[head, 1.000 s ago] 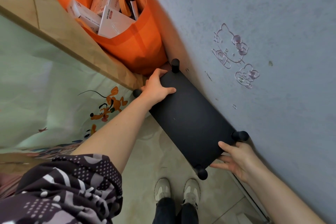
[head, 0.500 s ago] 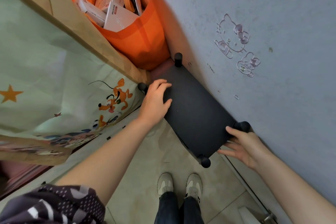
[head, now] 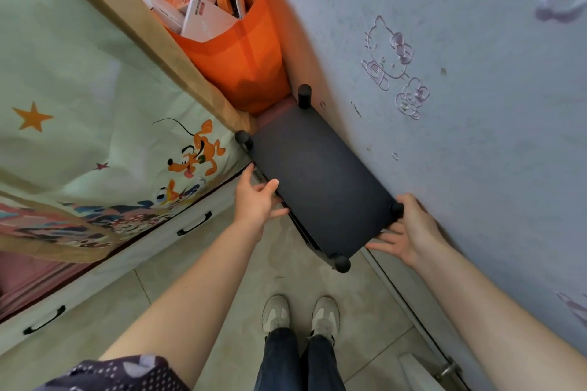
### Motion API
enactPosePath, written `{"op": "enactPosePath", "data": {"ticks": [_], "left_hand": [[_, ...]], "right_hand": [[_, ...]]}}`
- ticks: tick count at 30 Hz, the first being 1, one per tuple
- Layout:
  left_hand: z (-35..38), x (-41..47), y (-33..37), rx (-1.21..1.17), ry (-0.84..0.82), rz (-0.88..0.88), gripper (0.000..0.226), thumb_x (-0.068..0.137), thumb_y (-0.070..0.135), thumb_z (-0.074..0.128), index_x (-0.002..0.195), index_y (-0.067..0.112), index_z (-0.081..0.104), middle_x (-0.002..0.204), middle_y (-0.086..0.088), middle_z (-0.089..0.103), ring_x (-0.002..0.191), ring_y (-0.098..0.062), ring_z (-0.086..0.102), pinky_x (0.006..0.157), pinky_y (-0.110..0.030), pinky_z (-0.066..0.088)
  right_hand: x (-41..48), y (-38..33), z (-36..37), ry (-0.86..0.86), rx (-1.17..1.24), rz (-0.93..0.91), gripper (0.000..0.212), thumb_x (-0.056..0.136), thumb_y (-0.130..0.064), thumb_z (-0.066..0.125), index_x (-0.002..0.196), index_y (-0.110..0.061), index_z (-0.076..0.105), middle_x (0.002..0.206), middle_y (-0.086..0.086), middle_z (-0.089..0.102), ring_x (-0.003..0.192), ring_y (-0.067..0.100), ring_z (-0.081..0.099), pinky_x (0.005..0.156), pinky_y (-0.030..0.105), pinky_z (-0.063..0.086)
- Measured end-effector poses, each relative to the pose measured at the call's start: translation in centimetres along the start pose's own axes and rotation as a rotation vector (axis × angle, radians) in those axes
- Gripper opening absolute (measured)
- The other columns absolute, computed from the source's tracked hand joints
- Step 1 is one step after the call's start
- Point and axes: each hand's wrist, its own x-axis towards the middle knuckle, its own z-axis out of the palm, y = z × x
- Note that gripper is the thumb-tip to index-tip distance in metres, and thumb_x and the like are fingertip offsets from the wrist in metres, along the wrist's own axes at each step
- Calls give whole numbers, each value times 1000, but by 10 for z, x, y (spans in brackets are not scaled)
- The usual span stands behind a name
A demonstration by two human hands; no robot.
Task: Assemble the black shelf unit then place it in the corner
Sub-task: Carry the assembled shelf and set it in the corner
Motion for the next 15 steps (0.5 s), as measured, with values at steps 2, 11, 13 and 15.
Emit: {"op": "enactPosePath", "data": {"ticks": [2, 11, 13, 15], "left_hand": [[2, -1, 0, -7, 6, -8, 68, 104, 7, 54, 160, 31, 24, 128, -13, 64, 104, -33, 71, 67, -43, 64], [5, -2, 4, -3, 2, -43, 60, 105, 5, 51, 158, 19, 28, 133, -15, 63, 107, -34, 69, 75, -43, 62], [7, -5, 4, 38, -4, -38, 63, 103, 0, 53, 158, 16, 28, 134, -15, 62, 114, -35, 66, 85, -42, 59], [9, -12, 1, 95, -33, -25, 65, 101, -4, 53, 159, 11, 26, 138, -16, 60, 119, -35, 64, 87, -38, 56]], "right_hand": [[0, 1, 0, 29, -8, -27, 21, 95, -27, 48, 104, -10, 57, 108, 18, 66, 91, 39, 66, 51, 49, 57], [0, 5, -7, -19, 5, -109, 35, 98, -44, 56, 119, -16, 56, 100, 3, 65, 88, 23, 65, 59, 48, 60], [1, 4, -9, -50, -6, -95, 41, 99, -44, 54, 128, -16, 53, 110, 3, 63, 94, 25, 64, 71, 50, 60], [-2, 5, -10, -72, -35, -76, 45, 100, -40, 54, 138, -15, 48, 123, 7, 59, 106, 29, 61, 84, 53, 55]]}}
